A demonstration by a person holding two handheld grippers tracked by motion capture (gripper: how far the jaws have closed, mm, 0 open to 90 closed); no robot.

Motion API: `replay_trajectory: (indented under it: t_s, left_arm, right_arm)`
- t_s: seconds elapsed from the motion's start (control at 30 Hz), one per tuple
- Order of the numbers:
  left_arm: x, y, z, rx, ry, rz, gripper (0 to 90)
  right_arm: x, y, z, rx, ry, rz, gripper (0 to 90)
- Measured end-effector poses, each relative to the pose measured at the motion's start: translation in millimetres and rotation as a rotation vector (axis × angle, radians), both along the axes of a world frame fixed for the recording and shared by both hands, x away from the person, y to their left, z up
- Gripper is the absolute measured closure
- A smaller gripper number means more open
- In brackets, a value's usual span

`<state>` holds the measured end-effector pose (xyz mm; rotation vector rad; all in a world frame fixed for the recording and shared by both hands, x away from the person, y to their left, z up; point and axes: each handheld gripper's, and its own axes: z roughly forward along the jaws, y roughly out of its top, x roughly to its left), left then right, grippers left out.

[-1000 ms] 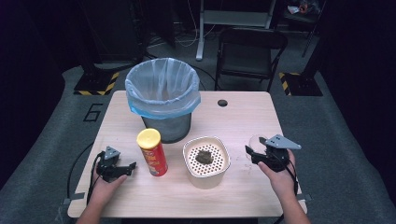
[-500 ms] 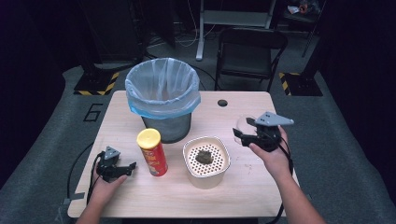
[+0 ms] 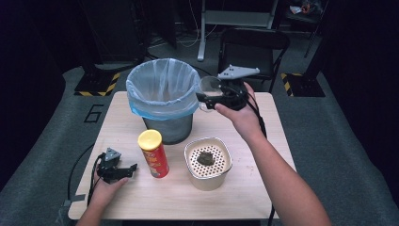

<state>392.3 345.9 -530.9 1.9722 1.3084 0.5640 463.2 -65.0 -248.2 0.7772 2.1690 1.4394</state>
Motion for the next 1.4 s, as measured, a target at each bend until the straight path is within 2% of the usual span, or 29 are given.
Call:
replay_trajectory:
  t_s: [0.03, 0.07, 0.1, 0.2, 0.23, 0.3, 0.33, 0.37, 0.43, 0.63, 0.87, 0.97, 1.03, 1.07, 1.13, 1.17, 1.23, 1.3, 1.37, 1.4]
  left_arm:
    - [0.0, 0.0, 0.0, 0.000, 0.000, 0.000, 13.5]
    - [-0.2, -0.2, -0.1, -0.003, 0.000, 0.002, 13.6]
    - [-0.2, -0.2, -0.1, -0.003, 0.000, 0.002, 13.6]
    - [-0.2, -0.3, -0.1, -0.002, -0.002, 0.004, 13.5]
    - [-0.2, -0.3, -0.1, -0.002, -0.002, 0.004, 13.5]
    - [-0.3, -1.0, -0.5, -0.004, -0.007, 0.008, 13.3]
    - [-0.4, 0.0, 0.7, 0.001, 0.007, -0.002, 13.3]
    - [-0.4, 0.0, 0.7, 0.001, 0.007, -0.002, 13.2]
    - [-0.5, -0.2, 0.8, 0.003, 0.007, -0.001, 13.2]
    - [-0.5, -0.3, 1.0, 0.012, 0.013, -0.013, 11.8]
    - [-1.1, -0.3, 1.0, 0.011, 0.014, -0.013, 12.0]
    - [-1.1, -0.3, 1.0, 0.012, 0.010, -0.012, 12.2]
    - [-1.0, -0.2, 1.1, 0.012, 0.010, -0.011, 12.3]
    - [-1.3, -0.2, 1.2, 0.008, 0.015, -0.012, 12.4]
    - [-1.8, -0.1, 1.2, 0.005, 0.016, -0.011, 12.5]
    - [-2.3, -0.2, 1.3, 0.003, 0.018, -0.009, 12.5]
    - [-2.4, -0.3, 1.3, 0.000, 0.017, -0.006, 12.5]
    - [-2.8, -0.2, 2.1, -0.006, 0.025, -0.002, 12.5]
    - [-2.9, 0.4, 2.4, -0.013, 0.024, 0.000, 12.4]
    - [-3.3, 0.3, 2.5, -0.025, 0.027, 0.004, 12.4]
  right_arm:
    - [0.0, 0.0, 0.0, 0.000, 0.000, 0.000, 32.8]
    - [5.4, 10.3, 11.3, 0.000, -0.002, 0.005, 32.6]
    - [5.4, 10.3, 11.3, 0.000, -0.002, 0.005, 32.6]
    - [13.7, 28.6, 25.0, 0.003, -0.010, 0.021, 32.0]
    - [13.7, 28.6, 25.0, 0.003, -0.010, 0.021, 32.0]
    - [18.6, 38.6, 28.5, -0.004, -0.003, 0.026, 31.9]
    - [24.2, 48.9, 30.8, 0.000, -0.001, 0.027, 31.8]
    - [24.2, 48.9, 30.8, 0.000, -0.001, 0.027, 31.8]
    - [33.7, 62.4, 32.0, 0.009, 0.007, 0.027, 32.0]
    - [49.1, 81.8, 27.3, -0.025, 0.014, 0.010, 32.3]
    - [64.5, 107.3, 9.8, -0.058, 0.033, -0.002, 31.0]
    - [69.7, 117.7, 1.3, -0.064, 0.042, -0.010, 26.5]
    - [70.5, 119.2, -0.4, -0.062, 0.047, -0.010, 23.7]
    - [72.6, 124.2, -6.1, -0.073, 0.064, -0.016, 10.4]
    - [72.6, 125.7, -8.2, -0.088, 0.066, -0.020, 8.8]
    - [70.5, 125.7, -10.4, -0.094, 0.040, -0.036, 6.0]
    - [70.1, 124.7, -10.7, -0.087, 0.033, -0.038, 5.7]
    - [68.9, 119.9, -9.8, -0.060, 0.047, -0.040, 6.1]
    - [66.1, 113.9, -8.0, -0.067, 0.034, -0.046, 7.6]
    - [62.7, 105.0, -5.8, -0.057, 0.022, -0.042, 9.6]
